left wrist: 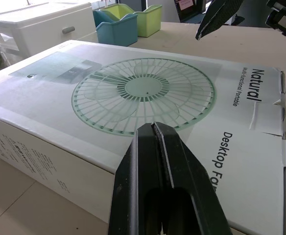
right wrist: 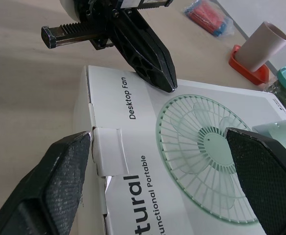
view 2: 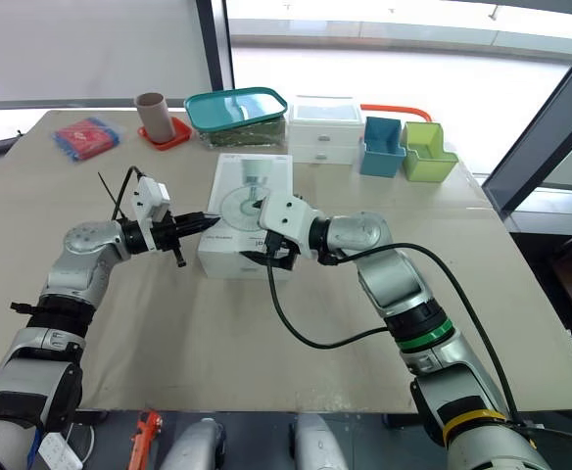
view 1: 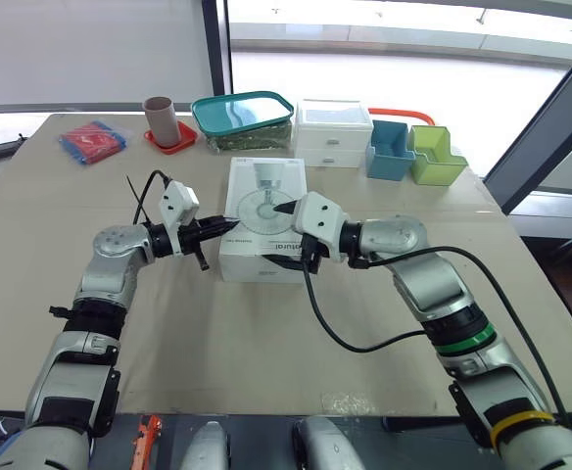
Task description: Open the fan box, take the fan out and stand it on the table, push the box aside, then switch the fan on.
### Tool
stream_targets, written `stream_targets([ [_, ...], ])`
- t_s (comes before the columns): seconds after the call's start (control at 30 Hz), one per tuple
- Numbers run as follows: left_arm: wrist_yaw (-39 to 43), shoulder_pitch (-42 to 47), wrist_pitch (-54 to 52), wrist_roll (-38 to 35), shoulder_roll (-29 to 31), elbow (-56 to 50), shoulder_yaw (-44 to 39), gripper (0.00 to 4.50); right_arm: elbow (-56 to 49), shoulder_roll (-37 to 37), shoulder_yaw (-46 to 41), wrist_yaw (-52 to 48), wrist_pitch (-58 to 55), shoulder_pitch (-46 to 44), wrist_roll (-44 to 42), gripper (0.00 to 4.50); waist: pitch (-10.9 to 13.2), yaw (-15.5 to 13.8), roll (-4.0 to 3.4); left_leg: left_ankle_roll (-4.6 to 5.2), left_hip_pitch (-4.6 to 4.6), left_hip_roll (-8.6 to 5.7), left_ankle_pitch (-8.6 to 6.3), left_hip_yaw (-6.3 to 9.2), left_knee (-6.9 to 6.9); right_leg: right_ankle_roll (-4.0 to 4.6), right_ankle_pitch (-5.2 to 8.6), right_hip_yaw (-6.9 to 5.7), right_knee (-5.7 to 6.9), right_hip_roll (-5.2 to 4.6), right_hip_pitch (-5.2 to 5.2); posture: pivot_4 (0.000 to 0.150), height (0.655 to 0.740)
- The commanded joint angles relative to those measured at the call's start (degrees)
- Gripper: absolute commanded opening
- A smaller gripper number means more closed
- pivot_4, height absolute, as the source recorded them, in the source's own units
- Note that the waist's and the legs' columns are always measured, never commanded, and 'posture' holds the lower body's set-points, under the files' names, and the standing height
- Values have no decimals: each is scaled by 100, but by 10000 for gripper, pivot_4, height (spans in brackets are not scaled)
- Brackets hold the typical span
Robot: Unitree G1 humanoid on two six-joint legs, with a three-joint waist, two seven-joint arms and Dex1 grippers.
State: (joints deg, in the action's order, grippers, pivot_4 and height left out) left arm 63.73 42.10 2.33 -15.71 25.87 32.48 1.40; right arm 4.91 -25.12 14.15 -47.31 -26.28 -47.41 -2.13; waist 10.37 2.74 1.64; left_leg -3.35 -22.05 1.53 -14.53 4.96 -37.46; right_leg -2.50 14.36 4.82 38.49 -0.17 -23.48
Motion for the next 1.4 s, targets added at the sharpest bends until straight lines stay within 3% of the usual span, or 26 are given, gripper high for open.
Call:
stream_targets([
  [0.03, 63, -128, -12, 177, -25, 0, 150, 474, -11, 109, -321, 96, -244, -206, -236, 45000, 0, 0, 0, 0, 0, 0, 0, 0, 0, 0, 0, 0, -1, 0, 0, 1500, 7400],
  [0.5, 91, -142, -34, 179, 0, -32, 137, 474, -540, -198, -748, -313, -581, 182, -805, 45000, 0, 2, -1, 1, -2, 0, -1, 0, 2, -1, 1, 0, -2, 0, -1, 1500, 7400],
  [0.63, 106, -171, -55, 173, 11, -79, 140, 474, -1433, -539, -923, -1033, -660, 865, -1499, 45000, 0, 1, -1, 2, -2, 0, -1, 0, 2, -1, 1, 0, -2, 0, -1, 1500, 7400],
  [0.83, 111, -202, -59, 192, -3, -88, 152, 474, -1991, -926, -871, -1328, -831, 1452, -1768, 45000, -1, -2, -5, 8, -4, 0, -4, -1, 2, -4, 3, -1, -8, 0, 2, 1500, 7400],
  [1.4, 73, -302, -125, 186, -31, -220, 144, 474, -1346, -928, -341, -1073, -359, 1538, -1205, 45000, -1, -2, -5, 8, -2, 0, -4, 0, 2, -7, 5, -1, -11, 1, 7, 1500, 7400],
])
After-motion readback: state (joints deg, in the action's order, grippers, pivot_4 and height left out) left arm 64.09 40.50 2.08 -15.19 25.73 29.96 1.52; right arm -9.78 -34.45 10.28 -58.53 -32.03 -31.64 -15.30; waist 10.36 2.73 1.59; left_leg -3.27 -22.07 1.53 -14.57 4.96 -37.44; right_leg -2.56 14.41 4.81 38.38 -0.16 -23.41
